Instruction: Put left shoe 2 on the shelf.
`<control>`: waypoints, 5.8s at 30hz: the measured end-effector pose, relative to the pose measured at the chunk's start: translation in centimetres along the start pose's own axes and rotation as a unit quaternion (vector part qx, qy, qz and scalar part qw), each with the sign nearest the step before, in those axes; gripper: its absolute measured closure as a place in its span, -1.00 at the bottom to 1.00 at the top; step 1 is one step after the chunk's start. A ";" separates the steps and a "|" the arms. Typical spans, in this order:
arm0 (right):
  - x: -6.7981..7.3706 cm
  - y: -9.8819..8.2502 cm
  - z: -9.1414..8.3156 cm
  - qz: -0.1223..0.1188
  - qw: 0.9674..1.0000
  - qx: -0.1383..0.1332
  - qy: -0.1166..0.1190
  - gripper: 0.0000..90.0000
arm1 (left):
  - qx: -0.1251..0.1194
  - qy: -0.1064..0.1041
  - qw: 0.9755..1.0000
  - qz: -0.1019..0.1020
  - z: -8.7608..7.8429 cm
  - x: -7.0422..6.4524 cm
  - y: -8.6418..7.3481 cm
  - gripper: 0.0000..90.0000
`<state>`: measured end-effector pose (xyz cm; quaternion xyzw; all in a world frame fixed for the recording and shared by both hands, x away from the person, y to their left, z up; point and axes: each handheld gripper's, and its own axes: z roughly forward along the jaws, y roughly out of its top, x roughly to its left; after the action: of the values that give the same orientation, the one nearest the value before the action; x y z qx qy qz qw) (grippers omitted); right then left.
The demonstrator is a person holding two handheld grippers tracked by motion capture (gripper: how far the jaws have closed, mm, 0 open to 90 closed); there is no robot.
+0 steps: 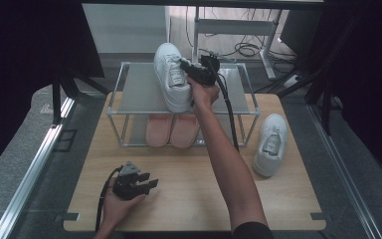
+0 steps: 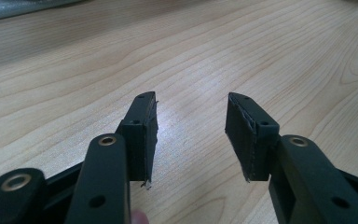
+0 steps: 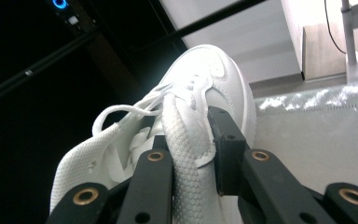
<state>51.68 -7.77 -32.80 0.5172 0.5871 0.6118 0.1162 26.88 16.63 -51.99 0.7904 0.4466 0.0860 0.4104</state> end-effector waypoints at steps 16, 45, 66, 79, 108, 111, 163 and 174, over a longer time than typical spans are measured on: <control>-1.0 0.2 1.2 -0.013 0.999 0.043 0.025 0.25 | 0.004 -0.001 1.000 0.006 0.2 -0.2 0.0 0.21; -2.5 -4.1 -9.6 -0.082 0.994 0.029 0.060 0.74 | 0.004 0.006 1.000 0.009 0.1 -0.2 0.2 0.21; -2.9 -6.8 -10.4 -0.074 0.993 0.040 0.088 0.95 | 0.002 0.005 1.000 0.020 0.1 -0.7 0.5 0.21; -2.2 -7.5 -9.5 -0.078 0.991 0.048 0.095 0.99 | -0.004 0.011 1.000 0.015 -0.5 -0.4 0.4 0.21; -0.3 -8.6 -7.4 -0.073 0.989 0.052 0.121 0.99 | 0.000 0.011 1.000 0.017 -0.4 -0.3 0.2 0.21; 0.0 -8.7 -7.1 -0.076 0.988 0.056 0.125 0.99 | 0.001 0.011 1.000 0.015 -0.4 -0.2 0.2 0.21; -2.7 -9.3 -13.0 -0.096 0.989 0.020 0.109 0.95 | 0.003 0.015 1.000 0.011 -0.3 0.1 0.2 0.21; -4.8 -10.7 -15.6 -0.087 0.991 0.016 0.099 0.87 | 0.002 0.015 1.000 0.009 -0.2 0.1 0.2 0.21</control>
<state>36.79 -17.67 -40.67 0.4026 0.6486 0.6379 0.1019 26.98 16.83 -51.71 0.7936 0.4460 0.1008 0.4015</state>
